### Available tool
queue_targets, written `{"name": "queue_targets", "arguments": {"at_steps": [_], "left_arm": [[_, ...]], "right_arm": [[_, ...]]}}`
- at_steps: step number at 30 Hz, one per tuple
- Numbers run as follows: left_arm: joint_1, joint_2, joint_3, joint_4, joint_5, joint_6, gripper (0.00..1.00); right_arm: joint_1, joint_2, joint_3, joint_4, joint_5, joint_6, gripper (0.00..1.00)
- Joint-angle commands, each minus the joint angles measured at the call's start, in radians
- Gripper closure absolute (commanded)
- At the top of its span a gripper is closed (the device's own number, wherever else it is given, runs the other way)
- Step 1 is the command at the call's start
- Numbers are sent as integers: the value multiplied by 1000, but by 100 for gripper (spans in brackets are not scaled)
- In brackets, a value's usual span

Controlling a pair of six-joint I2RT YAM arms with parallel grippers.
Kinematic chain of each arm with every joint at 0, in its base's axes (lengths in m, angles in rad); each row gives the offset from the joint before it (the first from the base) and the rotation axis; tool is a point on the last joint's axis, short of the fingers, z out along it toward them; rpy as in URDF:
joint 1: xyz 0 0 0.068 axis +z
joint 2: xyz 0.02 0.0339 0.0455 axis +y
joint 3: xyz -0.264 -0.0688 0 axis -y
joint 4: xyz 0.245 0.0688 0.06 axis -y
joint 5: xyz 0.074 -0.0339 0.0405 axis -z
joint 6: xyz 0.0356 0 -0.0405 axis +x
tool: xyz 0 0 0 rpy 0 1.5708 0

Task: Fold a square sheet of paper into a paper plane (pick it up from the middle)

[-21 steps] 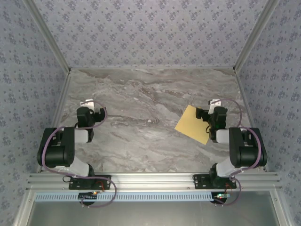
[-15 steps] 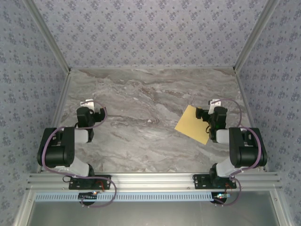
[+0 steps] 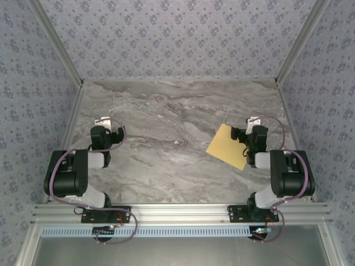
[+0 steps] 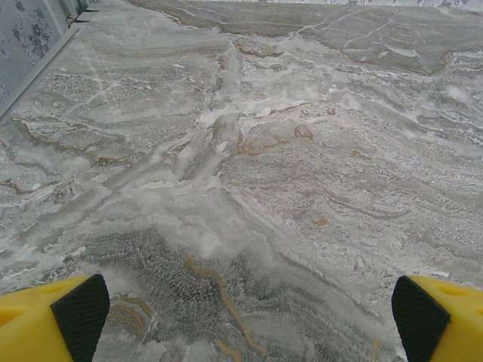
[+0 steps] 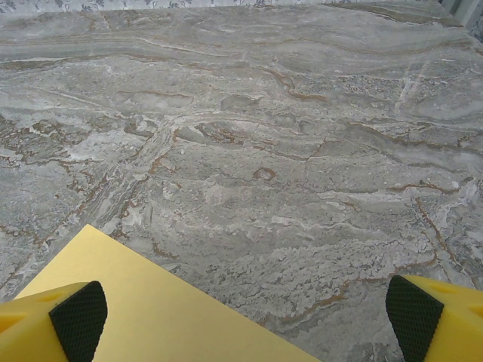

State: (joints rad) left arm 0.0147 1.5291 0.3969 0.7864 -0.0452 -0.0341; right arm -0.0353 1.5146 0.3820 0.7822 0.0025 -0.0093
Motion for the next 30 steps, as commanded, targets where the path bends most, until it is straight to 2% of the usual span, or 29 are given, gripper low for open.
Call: {"name": "queue_targets", "arguments": {"at_steps": [1, 4, 7, 10, 13, 15, 19, 22, 23, 25, 28, 30], "left_arm": [[0, 5, 20, 18, 1, 10, 1], [0, 2, 18, 21, -2, 10, 1], [-1, -62, 7, -12, -20, 3, 1], [-2, -204, 35, -191, -89, -43, 1], [-3, -326, 102, -419, -145, -142, 1], [-5, -380, 173, -598, -146, -221, 1], [-21, -418, 339, -932, -121, -376, 1], [-26, -394, 445, -1126, -77, -428, 1], [-25, -382, 469, -1160, -46, -422, 1], [-25, -361, 493, -1193, 20, -428, 1], [-25, -330, 494, -1165, 132, -425, 1], [-27, -306, 501, -1167, 166, -421, 1]], "right_arm": [[-9, 8, 14, 1, -15, -15, 0], [-8, -6, 5, 8, -6, -13, 0], [-7, -85, 7, -57, 45, 4, 0], [18, -198, 112, -339, 225, 67, 0], [49, -254, 302, -744, 298, 215, 0], [92, -261, 388, -916, 279, 287, 0], [212, -249, 466, -1042, 260, 413, 0], [258, -192, 513, -1073, 94, 522, 0], [265, -159, 532, -1088, 48, 557, 0], [270, -94, 571, -1140, 41, 628, 0], [253, -27, 572, -1160, 40, 734, 0], [242, 1, 561, -1153, 30, 764, 1]]}}
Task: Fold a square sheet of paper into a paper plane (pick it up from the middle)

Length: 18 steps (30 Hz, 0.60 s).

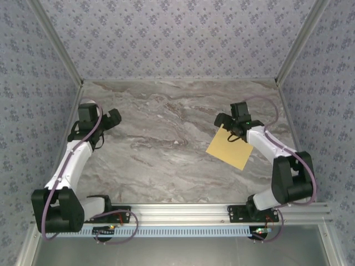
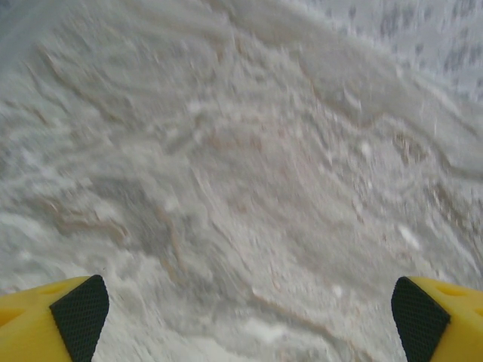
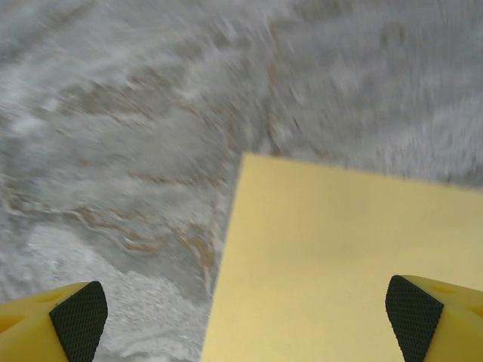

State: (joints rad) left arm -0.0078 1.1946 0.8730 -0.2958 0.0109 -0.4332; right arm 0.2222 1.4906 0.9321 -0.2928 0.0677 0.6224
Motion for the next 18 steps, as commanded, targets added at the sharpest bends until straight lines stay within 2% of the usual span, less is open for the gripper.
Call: {"name": "queue_targets", "arguments": {"at_steps": [1, 11, 18], "left_arm": [[-4, 35, 26, -86, 118, -21, 1], [-10, 84, 9, -61, 160, -27, 1], [-18, 94, 6, -62, 163, -25, 1]], "right_arm": [[-17, 34, 13, -81, -33, 141, 1], [-30, 193, 29, -49, -162, 157, 6], [71, 286, 73, -53, -219, 141, 8]]}}
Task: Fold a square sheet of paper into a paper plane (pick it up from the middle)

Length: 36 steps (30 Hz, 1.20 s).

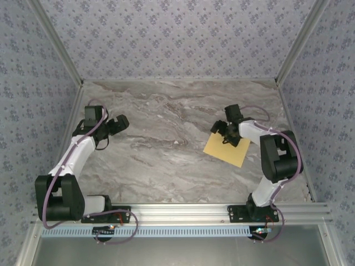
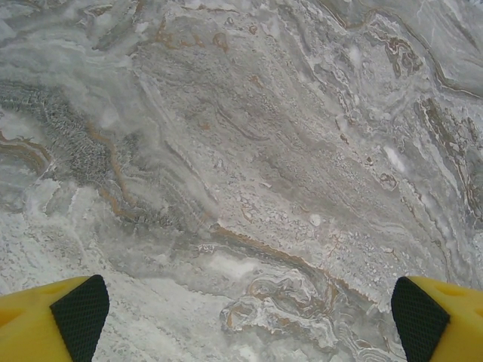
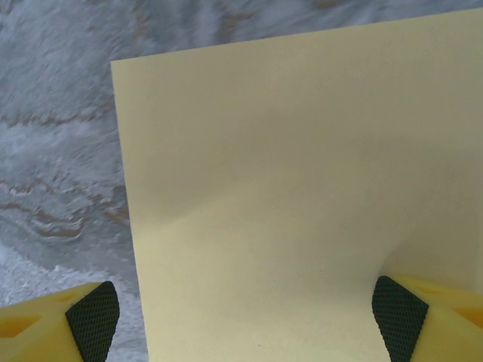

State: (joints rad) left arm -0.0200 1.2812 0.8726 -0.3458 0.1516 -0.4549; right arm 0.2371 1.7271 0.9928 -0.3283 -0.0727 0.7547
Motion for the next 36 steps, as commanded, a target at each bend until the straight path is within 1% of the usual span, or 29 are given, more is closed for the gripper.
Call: {"name": "queue_targets", "arguments": {"at_steps": [1, 6, 9, 12, 15, 18, 20, 23, 28, 36], "left_arm": [[-6, 10, 6, -12, 22, -5, 1], [-11, 19, 5, -9, 23, -7, 1], [-18, 28, 4, -13, 20, -7, 1], [-24, 35, 7, -17, 21, -7, 1], [-29, 35, 12, -26, 21, -9, 1], [-36, 39, 12, -25, 27, -12, 1], [-41, 45, 12, -23, 33, -14, 1], [-49, 55, 16, -30, 35, -13, 1], [-55, 68, 23, -39, 41, -11, 1], [-59, 79, 25, -44, 44, -11, 1]], "right_arm": [[79, 64, 20, -20, -88, 7, 8], [247, 117, 52, -43, -104, 16, 9], [362, 127, 84, -91, -64, 21, 9], [429, 128, 152, -180, -20, -18, 9], [432, 74, 234, -311, 73, -67, 8], [410, 12, 279, -423, 185, -88, 0], [408, 8, 297, -483, 227, -111, 0], [411, 67, 313, -532, 206, -112, 0], [441, 151, 344, -499, 155, -67, 0], [445, 229, 382, -496, 157, -18, 0]]}}
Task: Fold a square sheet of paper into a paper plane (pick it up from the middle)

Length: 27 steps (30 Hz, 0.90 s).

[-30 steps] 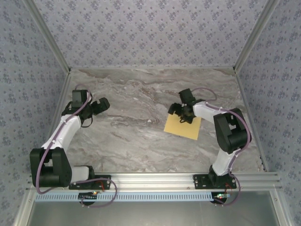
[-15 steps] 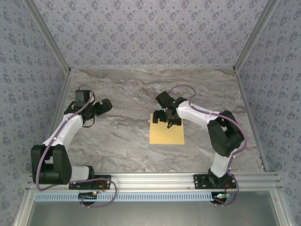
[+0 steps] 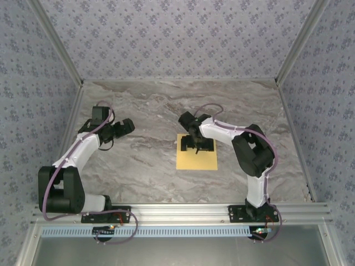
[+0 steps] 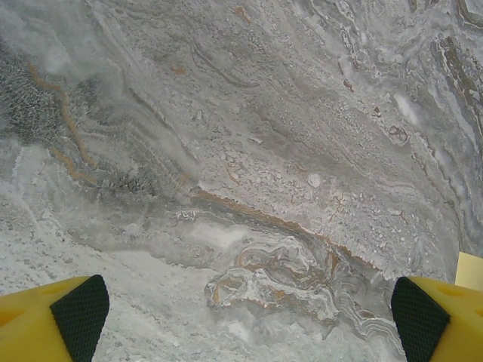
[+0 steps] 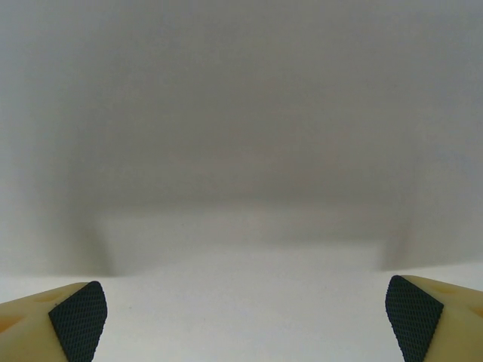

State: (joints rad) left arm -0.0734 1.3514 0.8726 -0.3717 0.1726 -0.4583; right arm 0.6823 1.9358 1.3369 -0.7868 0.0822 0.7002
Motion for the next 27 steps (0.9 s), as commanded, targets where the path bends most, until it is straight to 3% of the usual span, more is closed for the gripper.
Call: {"name": "queue_targets", "arguments": {"at_steps": [1, 10, 24, 27], "left_arm": [[-5, 9, 24, -18, 22, -8, 1], [-6, 19, 24, -20, 21, -7, 1], [-6, 27, 30, -30, 21, -6, 1], [-5, 31, 32, -31, 26, -6, 1]], "right_arm": [[-1, 31, 43, -39, -1, 38, 0], [-1, 116, 42, -48, -1, 44, 0], [-30, 144, -73, 21, -33, 40, 11], [-34, 102, -62, 35, -45, 35, 20]]}}
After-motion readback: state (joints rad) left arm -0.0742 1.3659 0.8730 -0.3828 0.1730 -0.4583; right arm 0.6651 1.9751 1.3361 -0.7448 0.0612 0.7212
